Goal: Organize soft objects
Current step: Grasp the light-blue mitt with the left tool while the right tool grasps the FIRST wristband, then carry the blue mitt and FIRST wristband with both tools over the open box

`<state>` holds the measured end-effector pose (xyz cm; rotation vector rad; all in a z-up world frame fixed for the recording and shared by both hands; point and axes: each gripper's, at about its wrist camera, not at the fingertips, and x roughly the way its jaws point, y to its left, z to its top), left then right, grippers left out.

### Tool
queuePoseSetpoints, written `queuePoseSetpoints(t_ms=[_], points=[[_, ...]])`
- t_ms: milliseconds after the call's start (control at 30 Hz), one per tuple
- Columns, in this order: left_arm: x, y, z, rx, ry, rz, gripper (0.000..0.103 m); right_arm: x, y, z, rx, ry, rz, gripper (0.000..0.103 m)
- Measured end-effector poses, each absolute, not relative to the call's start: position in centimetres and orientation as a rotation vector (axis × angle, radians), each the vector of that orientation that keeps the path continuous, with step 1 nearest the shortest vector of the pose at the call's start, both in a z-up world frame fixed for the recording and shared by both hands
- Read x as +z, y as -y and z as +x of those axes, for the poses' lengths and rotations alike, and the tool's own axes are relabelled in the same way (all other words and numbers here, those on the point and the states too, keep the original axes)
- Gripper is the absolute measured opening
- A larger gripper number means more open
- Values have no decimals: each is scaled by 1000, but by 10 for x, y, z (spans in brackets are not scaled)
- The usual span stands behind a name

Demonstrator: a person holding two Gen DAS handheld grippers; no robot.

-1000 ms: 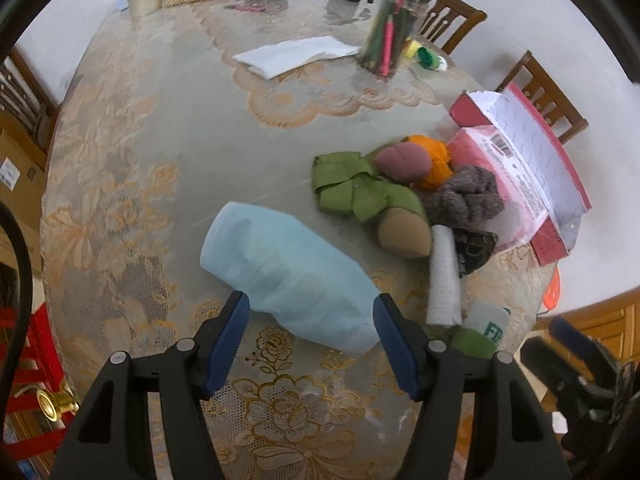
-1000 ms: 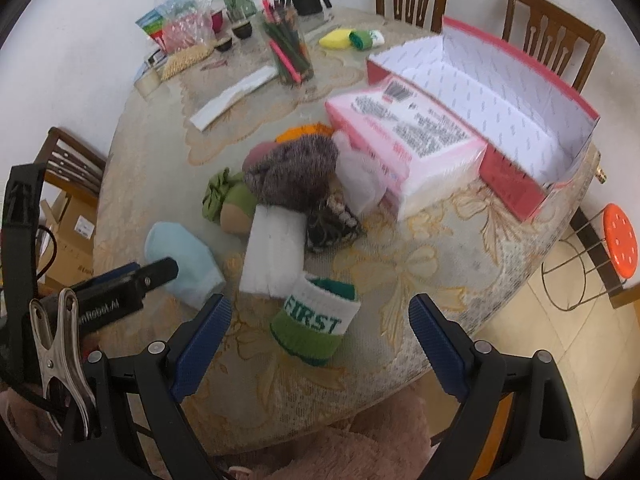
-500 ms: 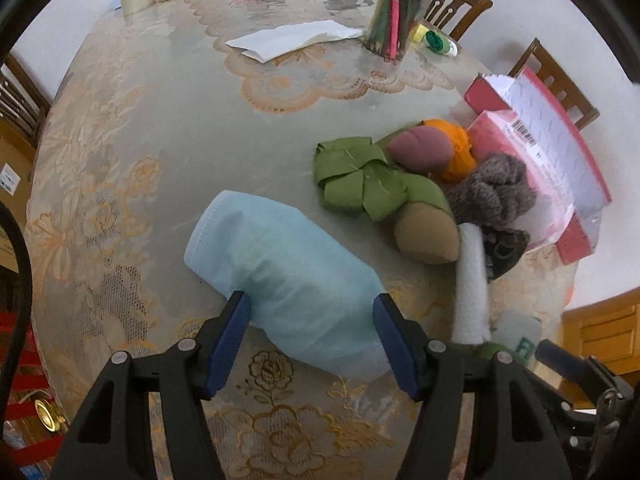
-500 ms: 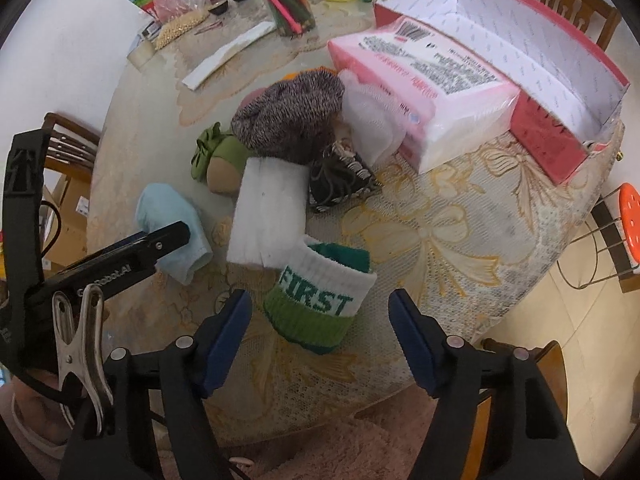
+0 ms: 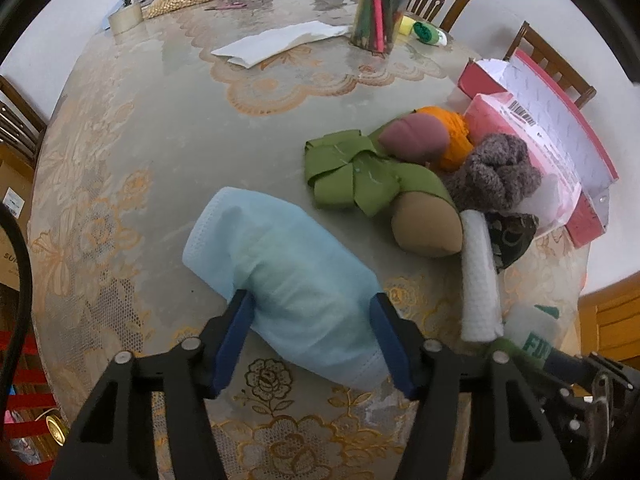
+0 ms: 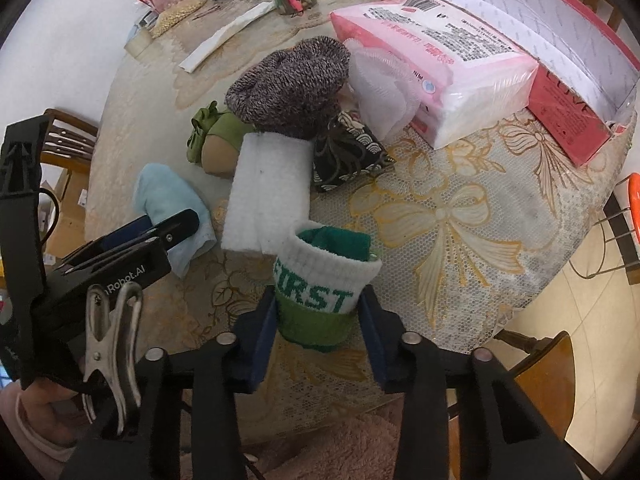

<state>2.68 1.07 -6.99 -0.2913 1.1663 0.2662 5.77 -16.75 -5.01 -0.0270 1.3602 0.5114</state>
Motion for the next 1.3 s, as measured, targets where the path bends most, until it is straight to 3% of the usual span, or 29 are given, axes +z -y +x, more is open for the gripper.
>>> queuePoseSetpoints(t_ms=[167,267,1300], points=[[-66,-14,22,262,-1145,-292,41,-48,170,57,503,-1349,-11,31],[-60,-16,15,243,-1128,-311,36,-44,177,55,502,-1336,-2,29],[31,7,15,150,-961,-310,33,30,189,67,614,-1155,-16,28]])
